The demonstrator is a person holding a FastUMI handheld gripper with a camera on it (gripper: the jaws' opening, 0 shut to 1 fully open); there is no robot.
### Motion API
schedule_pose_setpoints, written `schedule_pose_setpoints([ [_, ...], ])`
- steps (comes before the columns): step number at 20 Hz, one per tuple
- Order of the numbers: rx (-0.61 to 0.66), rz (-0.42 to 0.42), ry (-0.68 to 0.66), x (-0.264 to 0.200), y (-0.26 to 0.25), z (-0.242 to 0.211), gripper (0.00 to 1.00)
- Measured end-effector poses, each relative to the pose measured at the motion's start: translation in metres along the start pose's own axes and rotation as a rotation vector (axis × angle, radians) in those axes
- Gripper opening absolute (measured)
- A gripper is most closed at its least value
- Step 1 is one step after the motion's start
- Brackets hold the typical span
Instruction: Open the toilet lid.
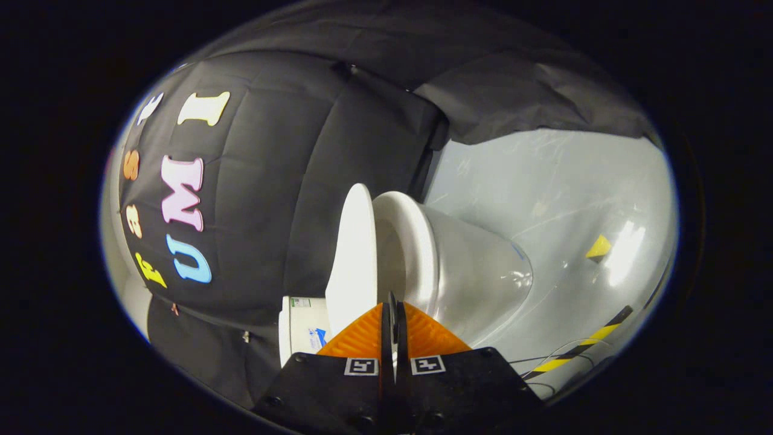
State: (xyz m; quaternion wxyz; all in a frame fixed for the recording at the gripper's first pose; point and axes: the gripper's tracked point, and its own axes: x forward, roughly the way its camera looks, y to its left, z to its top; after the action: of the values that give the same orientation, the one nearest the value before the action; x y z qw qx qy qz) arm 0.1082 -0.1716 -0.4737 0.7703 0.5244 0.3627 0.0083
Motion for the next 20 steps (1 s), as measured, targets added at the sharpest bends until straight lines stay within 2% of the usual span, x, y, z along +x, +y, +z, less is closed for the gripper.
schedule_pose_setpoints([
  [6, -0.13, -0.038, -0.047, -0.024, 0.068, -0.003, 0.05],
  [13, -0.311, -0.001, -0.101, -0.055, 0.189, -0.031, 0.06],
  [17, -0.49, -0.098, -0.166, -0.062, 0.235, -0.058, 0.07],
  [20, -0.575, -0.127, -0.21, -0.064, 0.27, -0.078, 0.07],
])
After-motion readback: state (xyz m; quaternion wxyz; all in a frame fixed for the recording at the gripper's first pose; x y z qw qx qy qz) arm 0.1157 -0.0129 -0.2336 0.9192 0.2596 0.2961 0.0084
